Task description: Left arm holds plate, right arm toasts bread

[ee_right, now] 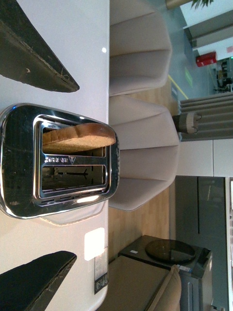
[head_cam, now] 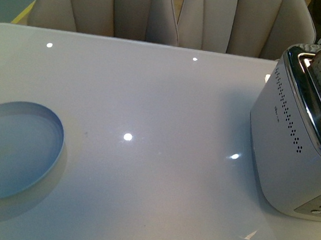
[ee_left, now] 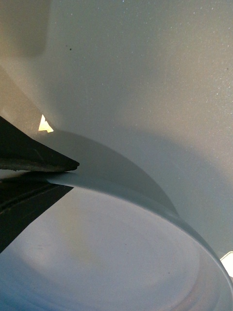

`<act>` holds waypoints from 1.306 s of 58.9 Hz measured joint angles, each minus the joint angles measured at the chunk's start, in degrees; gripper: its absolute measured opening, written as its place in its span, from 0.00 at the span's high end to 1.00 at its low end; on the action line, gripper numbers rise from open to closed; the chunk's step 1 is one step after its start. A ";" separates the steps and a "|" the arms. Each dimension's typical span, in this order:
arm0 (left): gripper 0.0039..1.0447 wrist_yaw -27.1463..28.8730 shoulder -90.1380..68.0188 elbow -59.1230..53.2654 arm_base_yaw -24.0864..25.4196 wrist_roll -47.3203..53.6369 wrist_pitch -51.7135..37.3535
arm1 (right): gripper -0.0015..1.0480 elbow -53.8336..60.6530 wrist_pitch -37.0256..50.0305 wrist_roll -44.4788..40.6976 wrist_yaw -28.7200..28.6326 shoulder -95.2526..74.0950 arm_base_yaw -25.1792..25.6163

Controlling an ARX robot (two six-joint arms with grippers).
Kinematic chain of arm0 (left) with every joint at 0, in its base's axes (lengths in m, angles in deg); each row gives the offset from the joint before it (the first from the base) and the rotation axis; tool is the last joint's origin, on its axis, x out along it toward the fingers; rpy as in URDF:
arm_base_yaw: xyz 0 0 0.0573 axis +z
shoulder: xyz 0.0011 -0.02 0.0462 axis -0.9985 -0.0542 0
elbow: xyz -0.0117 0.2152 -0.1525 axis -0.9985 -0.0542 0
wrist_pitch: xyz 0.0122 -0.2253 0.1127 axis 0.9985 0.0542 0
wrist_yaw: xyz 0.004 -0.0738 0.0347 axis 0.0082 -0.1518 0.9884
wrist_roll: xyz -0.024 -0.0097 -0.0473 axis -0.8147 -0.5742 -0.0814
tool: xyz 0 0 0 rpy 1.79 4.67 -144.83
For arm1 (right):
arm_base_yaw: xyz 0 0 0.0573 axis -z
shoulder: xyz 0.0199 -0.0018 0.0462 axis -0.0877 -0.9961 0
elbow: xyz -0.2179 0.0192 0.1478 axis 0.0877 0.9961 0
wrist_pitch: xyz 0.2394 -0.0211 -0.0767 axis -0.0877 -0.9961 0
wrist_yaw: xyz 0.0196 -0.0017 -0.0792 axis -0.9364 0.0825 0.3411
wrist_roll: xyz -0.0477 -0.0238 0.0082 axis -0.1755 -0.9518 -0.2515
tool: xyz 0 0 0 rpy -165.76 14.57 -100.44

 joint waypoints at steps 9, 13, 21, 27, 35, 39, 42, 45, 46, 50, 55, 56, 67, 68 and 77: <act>0.97 -0.52 -0.55 0.20 -0.13 -0.07 -0.66 | 0.08 0.00 0.00 0.00 0.00 0.00 0.00; 0.97 -0.61 -0.55 0.20 -0.17 -0.07 -0.83 | 0.08 0.00 0.00 0.00 0.00 0.00 0.00; 0.85 -0.70 -0.55 0.20 -0.17 -0.07 -0.98 | 0.08 0.00 0.00 0.00 0.00 0.00 0.00; 0.70 -0.68 -0.55 0.20 -0.17 -0.07 -1.05 | 0.08 0.00 0.00 0.00 0.00 0.00 0.00; 0.50 -0.92 -0.50 0.17 -0.13 -0.07 -1.05 | 0.08 0.00 0.00 0.00 0.00 0.00 0.00; 0.40 -1.14 -0.07 0.00 -0.02 -0.04 -1.05 | 0.08 0.00 0.00 0.00 0.00 0.00 0.00; 0.33 -1.16 0.42 -0.33 0.09 -0.04 -1.09 | 0.08 0.00 0.00 0.00 0.00 0.00 0.00; 0.25 -1.14 1.20 -1.07 0.39 0.00 -1.16 | 0.08 0.00 0.00 0.00 0.00 0.00 0.00; 0.20 -1.14 1.75 -1.62 0.66 0.09 -1.18 | 0.08 0.00 0.00 0.00 0.00 0.00 0.00; 0.05 -1.53 4.24 -3.65 1.62 0.68 -1.16 | 0.08 0.00 0.00 0.00 0.00 0.00 0.00; 0.07 -2.62 8.48 -5.88 2.64 0.83 -1.09 | 0.08 0.00 0.00 0.00 0.00 0.00 0.00; 0.07 -2.67 9.01 -6.12 2.71 0.94 -1.05 | 0.08 0.00 0.00 0.00 0.00 0.00 0.00; 0.07 -4.74 22.16 -11.69 3.32 2.67 1.31 | 0.08 0.00 0.00 0.00 0.00 0.00 0.00; 0.07 -4.76 24.65 -12.66 3.26 3.30 1.84 | 0.08 0.00 0.00 0.00 0.00 0.00 0.00; 0.07 -2.38 39.74 -16.92 -0.04 3.45 2.67 | 0.08 0.00 0.00 0.00 0.00 0.00 0.00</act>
